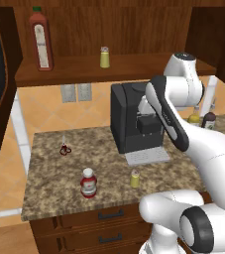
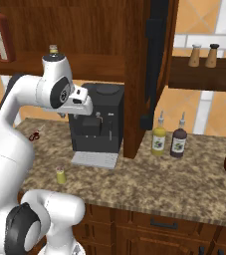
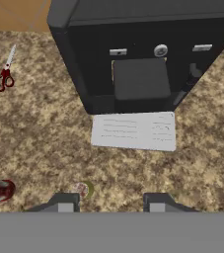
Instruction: Put the shaker and condiment bottle from the counter next to their counterparts in the cabinet.
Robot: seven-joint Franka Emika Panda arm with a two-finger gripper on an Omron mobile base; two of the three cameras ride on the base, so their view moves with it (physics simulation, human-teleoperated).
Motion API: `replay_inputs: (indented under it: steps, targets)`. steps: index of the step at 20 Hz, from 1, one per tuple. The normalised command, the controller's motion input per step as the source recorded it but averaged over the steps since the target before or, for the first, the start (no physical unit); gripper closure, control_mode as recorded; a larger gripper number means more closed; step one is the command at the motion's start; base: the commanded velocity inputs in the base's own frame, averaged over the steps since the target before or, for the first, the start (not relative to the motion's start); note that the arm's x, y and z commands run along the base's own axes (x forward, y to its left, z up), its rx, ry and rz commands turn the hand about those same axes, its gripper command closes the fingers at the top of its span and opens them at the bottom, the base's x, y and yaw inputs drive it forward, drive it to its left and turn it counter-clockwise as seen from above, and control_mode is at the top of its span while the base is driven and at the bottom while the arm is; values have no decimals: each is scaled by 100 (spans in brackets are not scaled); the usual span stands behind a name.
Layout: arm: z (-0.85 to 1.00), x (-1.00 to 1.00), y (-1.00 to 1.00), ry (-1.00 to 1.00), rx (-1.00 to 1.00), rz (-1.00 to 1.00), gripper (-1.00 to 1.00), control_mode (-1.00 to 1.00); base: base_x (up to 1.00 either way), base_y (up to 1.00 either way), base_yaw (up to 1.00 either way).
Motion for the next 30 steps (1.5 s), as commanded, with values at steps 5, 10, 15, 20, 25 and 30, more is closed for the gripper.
replay_inputs:
  steps: [5,10,15,20,25,30]
  targets:
    - [0,-1,-1,0,0,0,-100,-100,0,0,0]
    - [-26,-73,-4,-33,3,5,-100,-100,0,0,0]
    - [-31,-83,8,-33,2,23,-100,-100,0,0,0]
    - [-40,-74,14,0,0,63,-100,-100,0,0,0]
    - [-32,-54,12,-2,-4,74,-100,-100,0,0,0]
    - [-6,-24,66,0,-9,74,-100,-100,0,0,0]
